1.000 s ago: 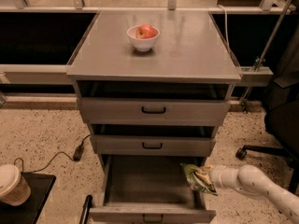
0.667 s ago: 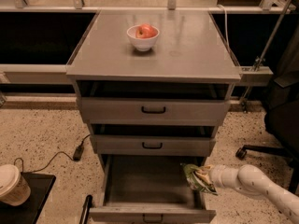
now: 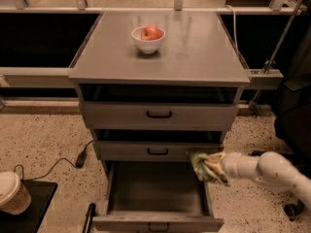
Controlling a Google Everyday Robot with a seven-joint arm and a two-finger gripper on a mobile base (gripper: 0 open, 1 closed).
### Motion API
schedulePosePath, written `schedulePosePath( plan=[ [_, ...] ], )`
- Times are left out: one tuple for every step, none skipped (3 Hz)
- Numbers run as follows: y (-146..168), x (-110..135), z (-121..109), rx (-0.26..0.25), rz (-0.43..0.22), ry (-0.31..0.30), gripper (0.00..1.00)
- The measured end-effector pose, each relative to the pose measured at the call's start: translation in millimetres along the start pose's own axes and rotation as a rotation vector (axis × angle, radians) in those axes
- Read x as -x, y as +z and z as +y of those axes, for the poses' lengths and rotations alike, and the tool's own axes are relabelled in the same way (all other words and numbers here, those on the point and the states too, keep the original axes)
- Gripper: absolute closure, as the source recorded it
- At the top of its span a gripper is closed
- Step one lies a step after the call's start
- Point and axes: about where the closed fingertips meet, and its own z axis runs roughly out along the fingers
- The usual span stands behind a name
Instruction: Pick green jalapeno chip bag from bottom drawer and place on counter
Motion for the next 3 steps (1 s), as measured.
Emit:
schedulePosePath(
  plan=[
    [-83,115,-11,-0.061,-0.078,-0.107,1.00],
    [-110,157,-18,-0.100,-0.071,-0.179,1.00],
    [-110,157,-18,-0.101,-0.072,-0.179,1.00]
  ],
)
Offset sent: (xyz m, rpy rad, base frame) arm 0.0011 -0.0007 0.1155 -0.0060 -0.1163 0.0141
